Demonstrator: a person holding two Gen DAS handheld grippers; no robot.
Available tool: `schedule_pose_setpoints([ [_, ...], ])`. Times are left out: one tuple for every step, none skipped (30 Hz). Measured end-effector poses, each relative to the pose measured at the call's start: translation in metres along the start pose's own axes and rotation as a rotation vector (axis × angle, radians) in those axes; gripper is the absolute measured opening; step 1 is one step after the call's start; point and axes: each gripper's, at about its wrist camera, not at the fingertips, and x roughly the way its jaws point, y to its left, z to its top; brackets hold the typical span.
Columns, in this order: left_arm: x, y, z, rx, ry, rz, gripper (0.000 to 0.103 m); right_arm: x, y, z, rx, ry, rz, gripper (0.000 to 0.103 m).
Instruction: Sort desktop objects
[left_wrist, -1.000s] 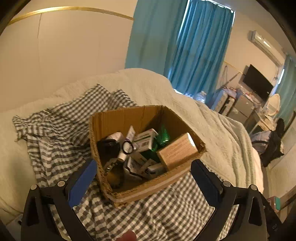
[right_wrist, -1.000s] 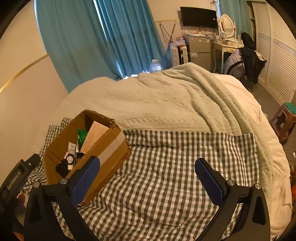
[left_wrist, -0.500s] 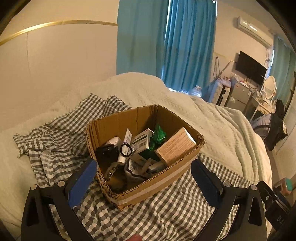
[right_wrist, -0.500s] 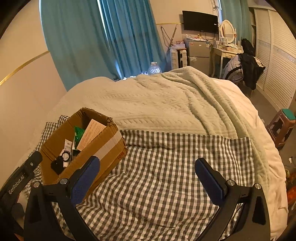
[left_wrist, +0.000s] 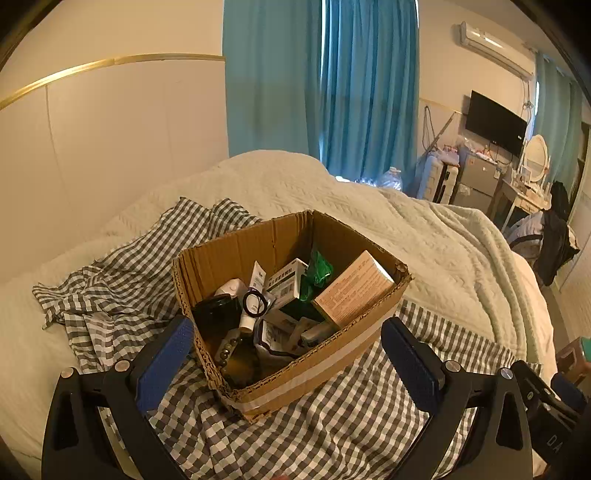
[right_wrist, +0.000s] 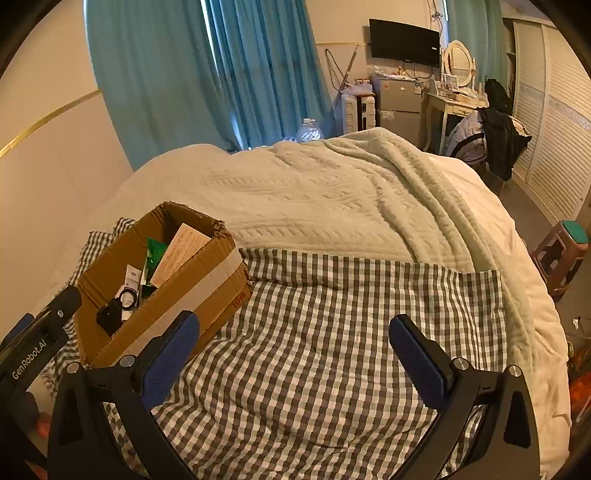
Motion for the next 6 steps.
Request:
schedule_pose_setpoints([
  [-0.0003, 0.0001, -0.0005, 0.002, -0.004, -0.001, 0.103, 0.0005, 0.0003, 0.0001, 0.001, 0.002, 0.000, 0.103],
  [-0.0013, -0.0001, -0.0007, 0.006, -0.012, -0.002, 0.103, 0.0007, 0.0000, 0.0001, 0.002, 0.004, -0.001, 0.103],
  [-0.0023, -0.0002, -0.0011, 0.008, -0.016, -0.002, 0.103, 0.0006, -0.0004, -0.0003, 0.001, 0.005, -0.002, 0.103],
  [-0.0027, -0.0002, -0.0008, 0.011, -0.020, 0.000, 0.103, 0.0006, -0.0009, -0.0008, 0.000, 0.006, -0.003, 0.103],
  [-0.0033, 0.0000, -0.0004, 0.011, -0.025, 0.004, 0.103, 0.0007, -0.0009, -0.0009, -0.001, 0.007, -0.004, 0.103],
  [-0.0033, 0.0011, 0.0001, 0.007, -0.027, 0.003, 0.103, 0.0005, -0.0012, -0.0013, 0.002, 0.006, -0.004, 0.103],
])
